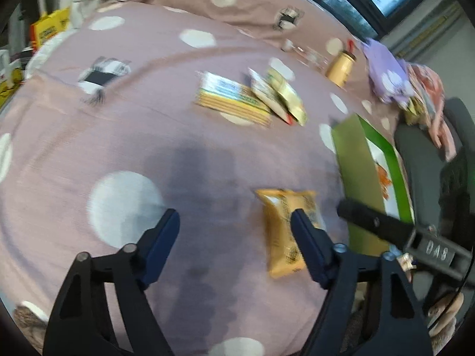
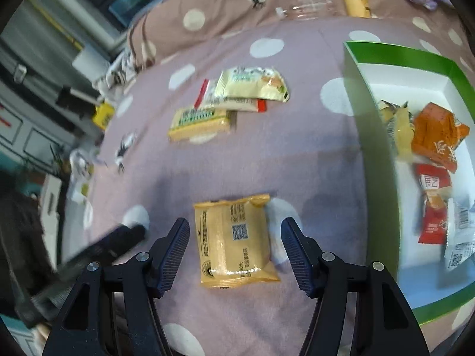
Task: Organize snacks
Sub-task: 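Grasp the yellow bread packet with the right gripper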
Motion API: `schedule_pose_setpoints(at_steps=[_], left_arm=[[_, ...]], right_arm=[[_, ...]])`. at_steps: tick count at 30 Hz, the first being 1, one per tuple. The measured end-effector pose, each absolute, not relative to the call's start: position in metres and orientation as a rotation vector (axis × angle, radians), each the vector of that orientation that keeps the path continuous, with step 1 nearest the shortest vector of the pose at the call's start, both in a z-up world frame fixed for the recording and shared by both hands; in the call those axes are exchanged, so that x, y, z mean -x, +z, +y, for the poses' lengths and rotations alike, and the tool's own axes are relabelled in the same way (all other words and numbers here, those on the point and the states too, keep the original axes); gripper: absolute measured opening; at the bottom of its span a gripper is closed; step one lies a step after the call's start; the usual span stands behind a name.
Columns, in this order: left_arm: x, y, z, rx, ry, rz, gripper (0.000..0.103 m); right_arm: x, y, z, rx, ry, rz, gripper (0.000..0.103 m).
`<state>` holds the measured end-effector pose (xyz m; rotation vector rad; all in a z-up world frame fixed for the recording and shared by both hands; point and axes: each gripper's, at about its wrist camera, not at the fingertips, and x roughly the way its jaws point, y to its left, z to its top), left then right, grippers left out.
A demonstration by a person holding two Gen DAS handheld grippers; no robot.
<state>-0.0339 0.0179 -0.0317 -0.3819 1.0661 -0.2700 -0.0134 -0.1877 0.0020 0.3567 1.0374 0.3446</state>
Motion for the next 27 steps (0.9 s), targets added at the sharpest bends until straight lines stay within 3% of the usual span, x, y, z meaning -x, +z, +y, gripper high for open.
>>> schedule_pose_setpoints(at_steps=[4,14,16,20,27], left_arm=[[0.036,-0.039,-0.011,0.349,-0.339,1.099,0.060],[0.027,-0.057,-0.037,0.345,-0.383,1.160,0.044],[0.026,-0.060,-0.038,0.353,-0.389,1.167,0.036],[0.028,-0.059,-0.042,0.357,-0.408,1.157,0.033],[0.034,-0.035,-0.051,0.304,-0.417,1.088,0.029]], right_arm=[[0.012,-0.009,-0.190,-0.407,0.370,1.066,0.065],[-0.006,-0.043,-0.184,-0.453,0.400,1.148,0.065],[-0.008,-0.051,-0.183,-0.471,0.410,1.166,0.065],[-0.007,-0.051,-0.181,-0.471,0.440,1.149,0.058],[0.002,-0.034,-0.188,-0.479,0.447,1.083,0.056]])
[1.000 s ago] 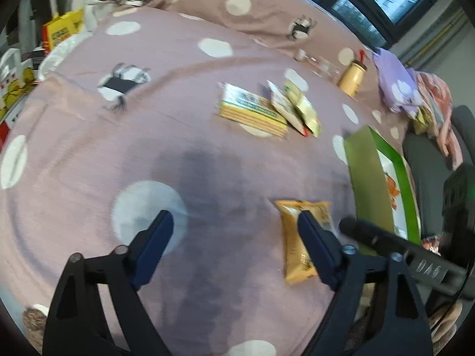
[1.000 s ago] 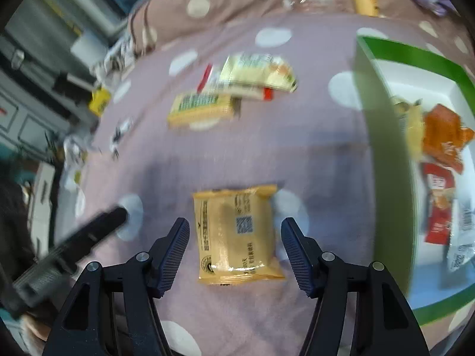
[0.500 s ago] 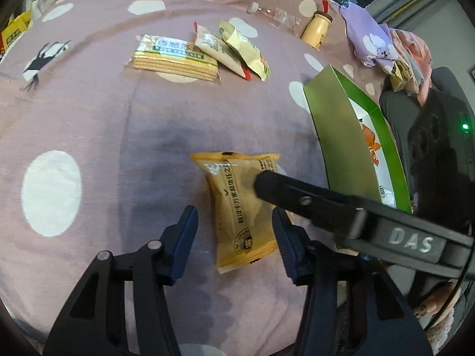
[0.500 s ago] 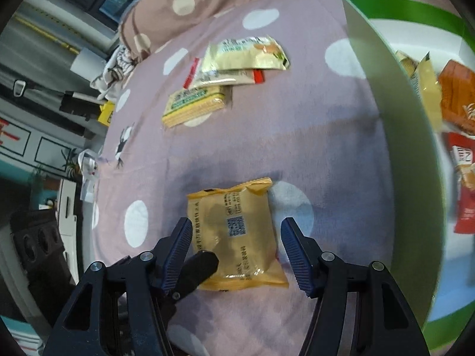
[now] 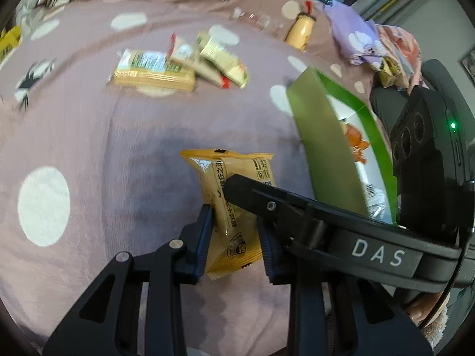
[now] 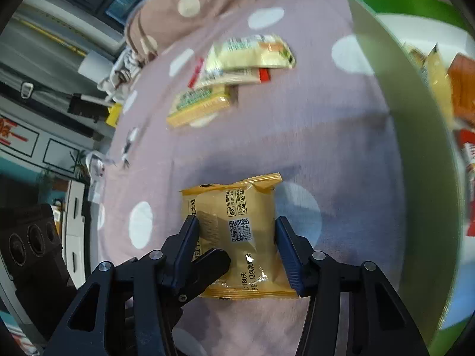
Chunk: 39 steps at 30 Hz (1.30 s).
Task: Organize snacks
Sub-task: 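Grasp the yellow bread packet with the right gripper, then carry the yellow packet over the green box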
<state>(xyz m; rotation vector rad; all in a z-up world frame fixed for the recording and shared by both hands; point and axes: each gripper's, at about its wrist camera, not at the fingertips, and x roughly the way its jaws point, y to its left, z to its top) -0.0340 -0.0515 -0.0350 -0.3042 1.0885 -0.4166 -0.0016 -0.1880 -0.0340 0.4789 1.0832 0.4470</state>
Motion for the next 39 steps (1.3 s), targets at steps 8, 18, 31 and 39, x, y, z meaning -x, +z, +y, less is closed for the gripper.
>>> schedule_pose_setpoints(at_steps=[8,18,31,39], left_arm=[[0.043,0.017,-0.075,0.248,-0.484,0.947,0.029],[0.041,0.052,-0.129,0.177,-0.621,0.859,0.029],[0.024,0.040,-0.204,0.115,-0.760,0.901,0.028],[0.014,0.019,-0.229,0.090,-0.778,0.969,0.027]], right_arm=[[0.025,0.021,-0.219,-0.491,0.423,0.911,0.056],[0.049,0.060,-0.276,-0.521,0.318,0.756,0.056],[0.052,0.044,-0.352,-0.629,0.170,0.720,0.056],[0.047,0.018,-0.375,-0.686,0.129,0.758,0.056]])
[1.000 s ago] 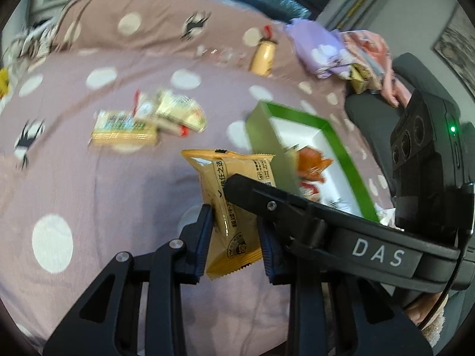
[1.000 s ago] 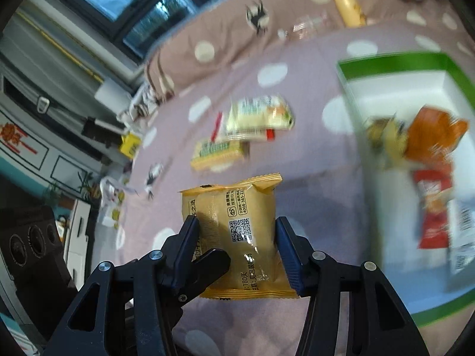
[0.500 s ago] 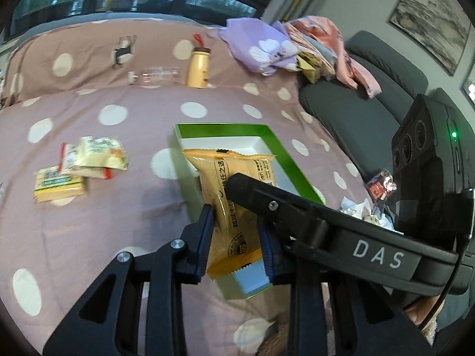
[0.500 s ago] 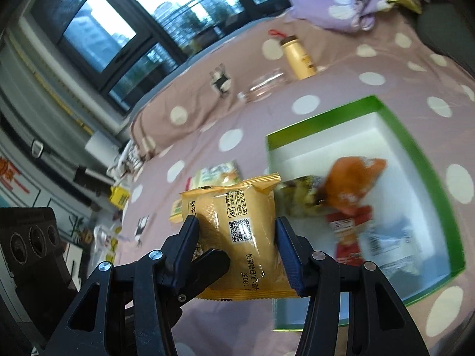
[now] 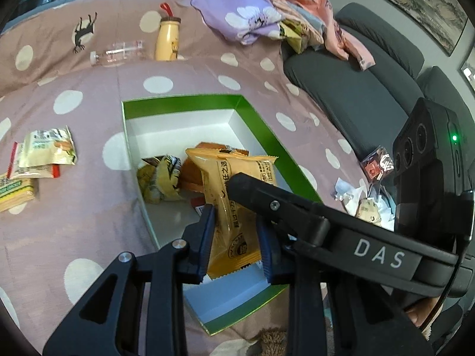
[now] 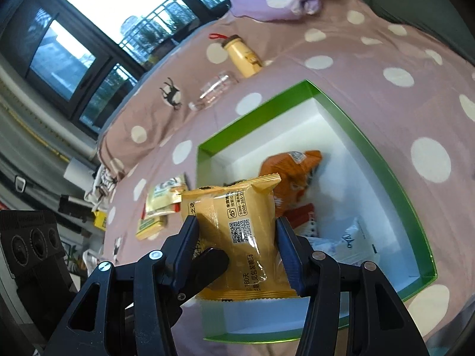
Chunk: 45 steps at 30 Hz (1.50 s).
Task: Organize snacks
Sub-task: 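Carry the yellow packet over the green box, then open the right gripper to drop the yellow packet into the box, then withdraw the right gripper toward the green-white snack packets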
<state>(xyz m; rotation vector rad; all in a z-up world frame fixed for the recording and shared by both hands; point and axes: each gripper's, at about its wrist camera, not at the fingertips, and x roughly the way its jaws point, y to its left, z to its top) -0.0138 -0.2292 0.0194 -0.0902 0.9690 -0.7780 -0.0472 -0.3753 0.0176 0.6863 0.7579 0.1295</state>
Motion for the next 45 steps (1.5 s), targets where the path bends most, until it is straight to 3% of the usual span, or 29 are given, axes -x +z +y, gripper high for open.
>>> schedule_pose_setpoints(at_steps=[24,26,29,32,34,41,45], left_arm=[[0.006,-0.008,-0.248,0.078,-0.753,1.084,0.021],[0.006,-0.004,-0.244,0.077,-0.748,1.073,0.024],[0.007,0.007,-0.233,0.088,-0.744,1.051,0.030],[0.008,0.018,-0.219,0.076,-0.708,1.005,0.049],[0.009,0.025,-0.205,0.072,-0.668,0.977,0.070],[0.005,0.037,-0.132,0.149,-0.536,0.927,0.082],[0.006,0.035,-0.081,0.178,-0.418,0.907,0.083]], right_arm=[[0.038,-0.020,-0.391,-0.732,0.050,0.866,0.056],[0.041,-0.016,-0.390,-0.726,0.043,0.855,0.057],[0.046,-0.009,-0.391,-0.725,0.047,0.823,0.066],[0.053,0.001,-0.390,-0.721,0.045,0.783,0.071],[0.057,0.009,-0.387,-0.710,0.046,0.761,0.073],[0.066,0.029,-0.369,-0.665,0.077,0.726,0.087],[0.064,0.036,-0.351,-0.631,0.115,0.729,0.089]])
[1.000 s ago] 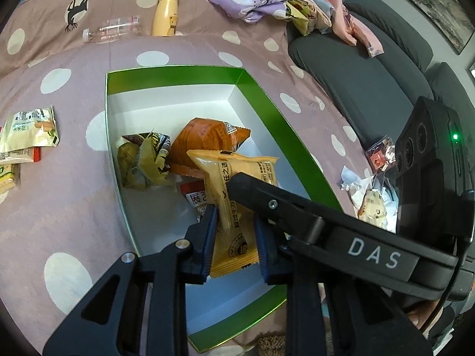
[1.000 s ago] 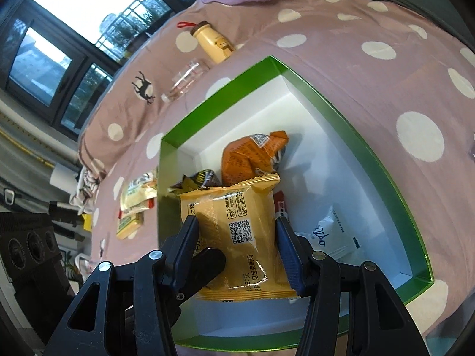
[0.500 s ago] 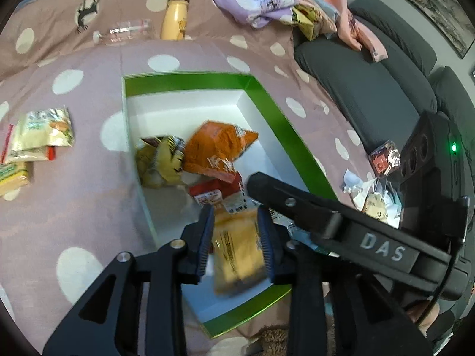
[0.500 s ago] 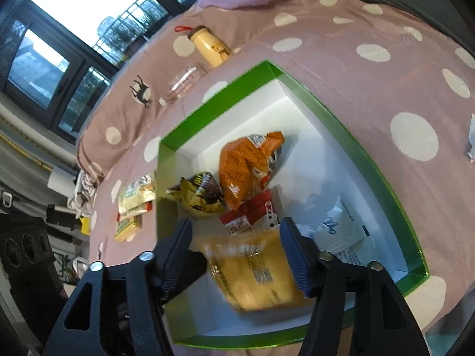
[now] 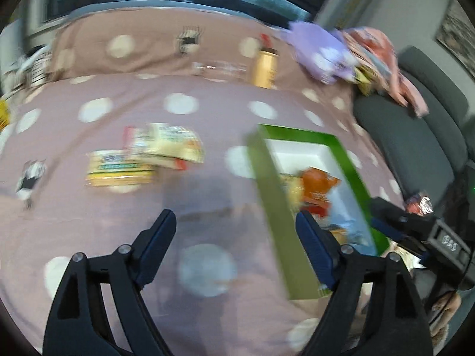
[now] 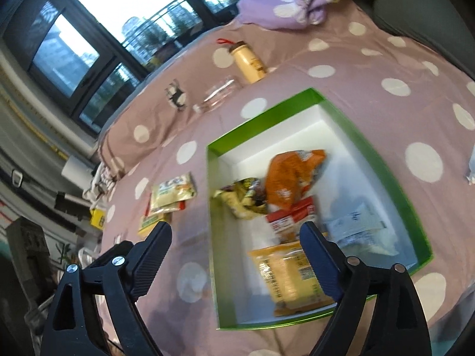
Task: Organize snacks
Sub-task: 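Withdraw the right gripper toward the green-white snack packets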
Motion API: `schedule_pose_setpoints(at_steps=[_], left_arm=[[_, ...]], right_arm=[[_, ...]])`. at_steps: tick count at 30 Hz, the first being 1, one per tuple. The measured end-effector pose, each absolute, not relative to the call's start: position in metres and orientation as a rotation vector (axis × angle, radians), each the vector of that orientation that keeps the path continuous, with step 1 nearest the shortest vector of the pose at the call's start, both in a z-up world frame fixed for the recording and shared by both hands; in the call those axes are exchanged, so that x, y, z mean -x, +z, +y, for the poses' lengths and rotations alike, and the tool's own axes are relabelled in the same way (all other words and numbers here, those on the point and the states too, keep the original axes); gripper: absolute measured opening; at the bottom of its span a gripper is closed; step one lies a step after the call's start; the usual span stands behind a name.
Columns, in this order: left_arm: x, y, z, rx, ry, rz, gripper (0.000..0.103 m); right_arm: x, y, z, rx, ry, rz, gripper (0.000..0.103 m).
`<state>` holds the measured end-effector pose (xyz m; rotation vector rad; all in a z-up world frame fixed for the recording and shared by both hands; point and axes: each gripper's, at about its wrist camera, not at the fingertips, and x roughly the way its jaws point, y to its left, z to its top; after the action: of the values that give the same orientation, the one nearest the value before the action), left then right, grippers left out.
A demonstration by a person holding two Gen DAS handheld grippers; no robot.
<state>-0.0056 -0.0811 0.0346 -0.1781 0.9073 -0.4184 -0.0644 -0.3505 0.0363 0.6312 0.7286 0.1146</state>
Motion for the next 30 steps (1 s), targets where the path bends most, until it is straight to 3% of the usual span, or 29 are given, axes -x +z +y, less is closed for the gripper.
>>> schedule_pose_setpoints(at_steps=[12,21,30], left_arm=[[0.017,-0.004,0.030,0.307,-0.169,0.965,0.083],[0.023,-0.018,0.049,0.354,-0.162,0.982,0.083],[0.017,-0.028,0.053,0.384,-0.184,1.003,0.083]], right_arm=[[0.028,0.043,-0.264,-0.515,0.261,0.819,0.090],[-0.048,0.050,-0.200,-0.436,0.368,0.934,0.090],[-0.143,0.024,-0.178,-0.379,0.331,1.069,0.090]])
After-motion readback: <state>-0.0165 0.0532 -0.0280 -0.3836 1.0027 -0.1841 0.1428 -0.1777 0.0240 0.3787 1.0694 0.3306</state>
